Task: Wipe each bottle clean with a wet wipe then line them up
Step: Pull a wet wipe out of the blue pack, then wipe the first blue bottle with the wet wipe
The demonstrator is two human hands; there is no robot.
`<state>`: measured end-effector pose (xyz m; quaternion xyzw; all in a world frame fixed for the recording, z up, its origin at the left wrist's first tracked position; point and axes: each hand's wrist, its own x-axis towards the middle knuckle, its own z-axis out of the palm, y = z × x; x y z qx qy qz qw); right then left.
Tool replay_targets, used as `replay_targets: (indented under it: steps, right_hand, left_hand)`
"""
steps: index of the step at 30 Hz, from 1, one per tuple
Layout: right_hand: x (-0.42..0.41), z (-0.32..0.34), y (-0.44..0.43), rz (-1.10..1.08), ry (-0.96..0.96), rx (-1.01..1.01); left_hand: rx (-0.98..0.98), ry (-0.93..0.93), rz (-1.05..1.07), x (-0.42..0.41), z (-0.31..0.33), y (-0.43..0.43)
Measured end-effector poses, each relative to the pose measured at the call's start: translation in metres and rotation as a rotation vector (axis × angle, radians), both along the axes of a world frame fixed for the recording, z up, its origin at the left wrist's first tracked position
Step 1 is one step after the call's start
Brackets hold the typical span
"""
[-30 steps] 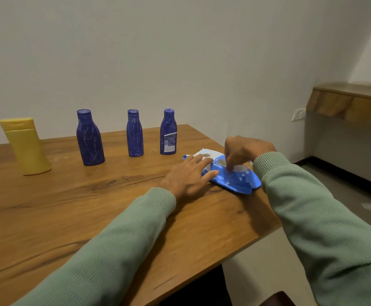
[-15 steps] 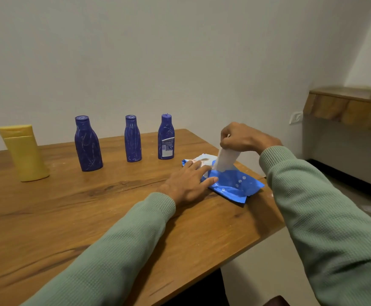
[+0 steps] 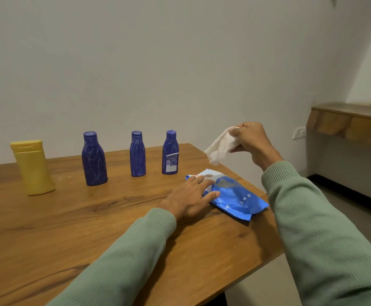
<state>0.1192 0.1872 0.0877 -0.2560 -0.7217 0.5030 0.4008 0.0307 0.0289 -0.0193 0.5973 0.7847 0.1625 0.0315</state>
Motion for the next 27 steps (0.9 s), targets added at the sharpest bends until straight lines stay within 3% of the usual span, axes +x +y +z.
replay_targets:
  steps: [4,12,17,27]
  right_hand:
    - [-0.001,-0.006,0.003,0.05,-0.04,-0.03]
    - [-0.03,-0.012,0.013,-0.007,-0.175,0.136]
    - [-0.047,-0.017,0.016,-0.084,-0.234,0.277]
    - [-0.073,-0.049,0.026,-0.136,-0.158,0.297]
  left_hand:
    - [0.049,-0.024,0.029,-0.007,0.006,-0.005]
    - [0.283,0.063,0.301,-0.05,0.014,-0.018]
    - [0.338,-0.14,0.485,-0.078,0.017,-0.022]
    - [0.383,-0.42,0.465,-0.111,0.01,0.001]
